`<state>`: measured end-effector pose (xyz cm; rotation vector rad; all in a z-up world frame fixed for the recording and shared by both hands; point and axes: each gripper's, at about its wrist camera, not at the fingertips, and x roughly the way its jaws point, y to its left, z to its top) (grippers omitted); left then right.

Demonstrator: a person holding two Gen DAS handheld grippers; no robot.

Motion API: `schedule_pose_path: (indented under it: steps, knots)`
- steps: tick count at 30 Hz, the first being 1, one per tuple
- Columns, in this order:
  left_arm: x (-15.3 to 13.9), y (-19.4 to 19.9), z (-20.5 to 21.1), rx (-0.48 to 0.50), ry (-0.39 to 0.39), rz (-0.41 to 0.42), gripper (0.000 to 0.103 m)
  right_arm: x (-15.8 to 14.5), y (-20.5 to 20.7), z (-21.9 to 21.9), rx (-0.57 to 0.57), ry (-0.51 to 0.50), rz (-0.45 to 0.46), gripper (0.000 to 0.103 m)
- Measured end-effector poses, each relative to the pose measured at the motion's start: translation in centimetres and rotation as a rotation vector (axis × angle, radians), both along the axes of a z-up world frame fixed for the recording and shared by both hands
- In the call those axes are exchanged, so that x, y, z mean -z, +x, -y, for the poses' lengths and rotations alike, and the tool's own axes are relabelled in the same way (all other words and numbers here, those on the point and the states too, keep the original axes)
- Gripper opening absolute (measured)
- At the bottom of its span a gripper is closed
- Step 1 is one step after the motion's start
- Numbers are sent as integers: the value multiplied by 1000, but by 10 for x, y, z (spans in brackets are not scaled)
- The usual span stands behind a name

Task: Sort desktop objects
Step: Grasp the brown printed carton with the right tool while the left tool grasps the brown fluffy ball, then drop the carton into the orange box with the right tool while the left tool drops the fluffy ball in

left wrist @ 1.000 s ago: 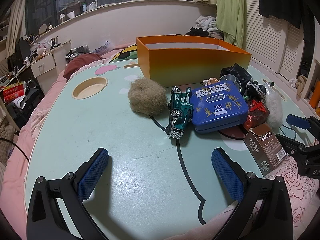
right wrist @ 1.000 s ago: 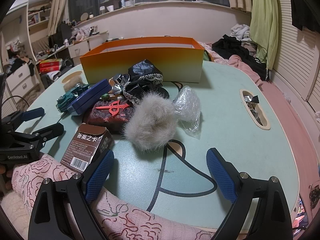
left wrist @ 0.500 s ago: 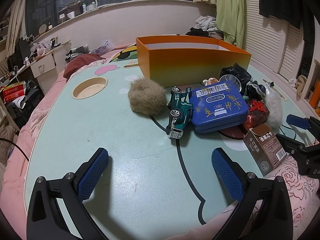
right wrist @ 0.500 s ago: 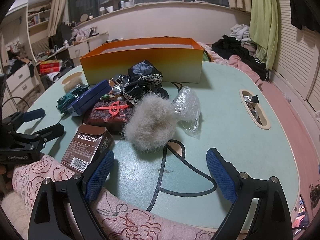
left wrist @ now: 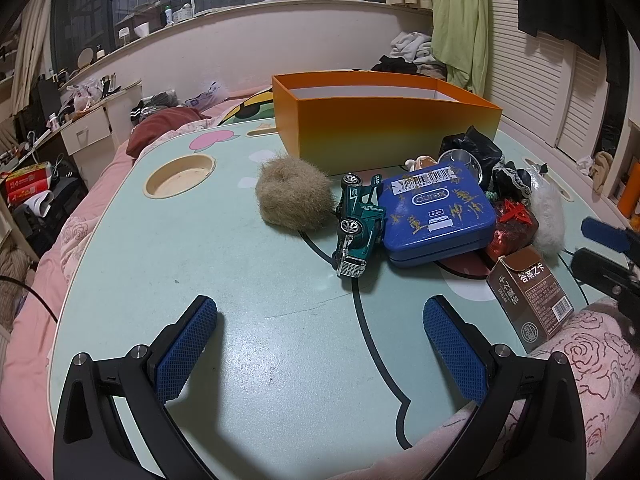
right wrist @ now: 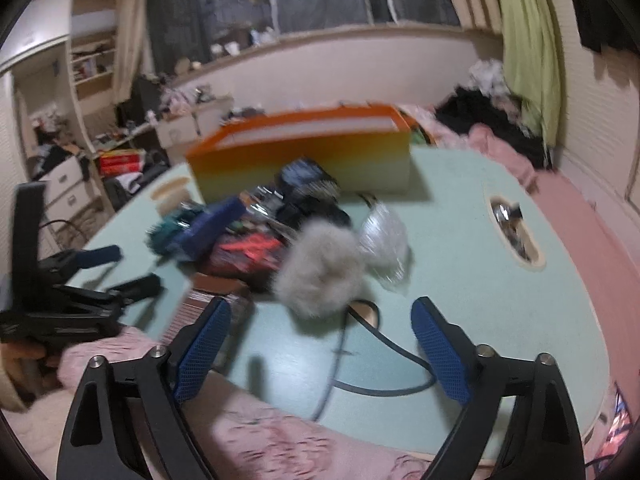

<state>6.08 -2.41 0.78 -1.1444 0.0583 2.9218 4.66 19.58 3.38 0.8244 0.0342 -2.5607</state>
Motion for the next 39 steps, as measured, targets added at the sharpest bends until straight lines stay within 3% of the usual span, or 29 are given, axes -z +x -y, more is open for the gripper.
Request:
schedule_pose_path:
  steps: [6, 9, 14, 19, 21, 23, 27, 29, 31, 39]
  knots:
    - [-1, 1, 1, -6, 5, -7, 103, -11, 5, 53, -179, 86, 56, 66]
    - [-4, 1, 6, -12, 33, -17, 101, 2, -10, 71, -209, 141, 158, 55]
    - [-11, 0, 11, 12, 69, -39, 80, 8, -12, 71, -226, 102, 152, 42]
    - [-42, -19, 38, -34, 188, -88, 78, 8, -8, 66, -225, 53, 103, 40]
    - [-47, -37, 44, -58, 198, -60, 74, 6, -5, 63, -220, 29, 86, 40]
    - [-45, -61, 48, -95, 193, 0, 62, 4, -2, 53, -206, 5, 78, 40]
    - [-27, -92, 50, -69, 293, 101, 55, 0, 2, 44, -188, -37, 53, 40]
    - [-20, -98, 42, -55, 271, 103, 51, -1, 3, 41, -184, -50, 48, 40]
    - [-17, -99, 35, -56, 214, 97, 38, -1, 4, 40, -182, -53, 56, 40]
    - [-24, -87, 59, -62, 282, 45, 36, -8, 4, 30, -163, -62, 35, 40]
